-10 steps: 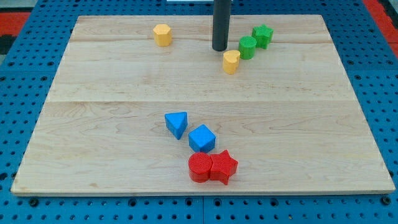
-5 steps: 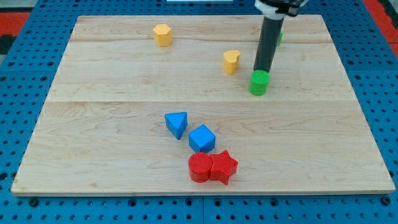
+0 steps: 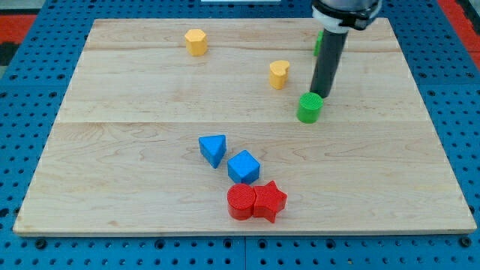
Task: Form a diagonal line using a yellow hexagon yellow heart and green circle at the top center
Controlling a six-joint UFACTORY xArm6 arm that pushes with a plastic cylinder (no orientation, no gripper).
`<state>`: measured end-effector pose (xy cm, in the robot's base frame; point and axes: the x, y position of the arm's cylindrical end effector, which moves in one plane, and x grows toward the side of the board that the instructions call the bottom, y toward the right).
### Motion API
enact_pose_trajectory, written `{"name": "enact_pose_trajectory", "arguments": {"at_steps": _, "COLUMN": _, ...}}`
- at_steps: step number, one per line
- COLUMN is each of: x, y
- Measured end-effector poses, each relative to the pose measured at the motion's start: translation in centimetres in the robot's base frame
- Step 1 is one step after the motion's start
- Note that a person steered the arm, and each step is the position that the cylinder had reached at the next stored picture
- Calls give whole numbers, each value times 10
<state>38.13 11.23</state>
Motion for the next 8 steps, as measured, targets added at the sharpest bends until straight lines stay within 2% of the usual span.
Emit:
{"name": "enact_pose_trajectory", "arguments": {"at_steps": 2, "x": -40, "y": 17}}
{"name": "enact_pose_trajectory", "arguments": {"at_steps": 3, "x": -47, "y": -35}}
{"name": "enact_pose_trajectory", "arguments": {"at_steps": 4, "x": -45, "y": -55}}
{"name": "enact_pose_trajectory", "arguments": {"at_steps": 5, "x": -59, "y": -34}}
{"name": "enact_pose_trajectory", "arguments": {"at_steps": 6, "x": -107, "y": -61}}
{"name": "enact_pose_trajectory", "arguments": {"at_steps": 7, "x": -156, "y": -138}}
{"name": "enact_pose_trajectory", "arguments": {"at_steps": 8, "x": -182, "y": -238}}
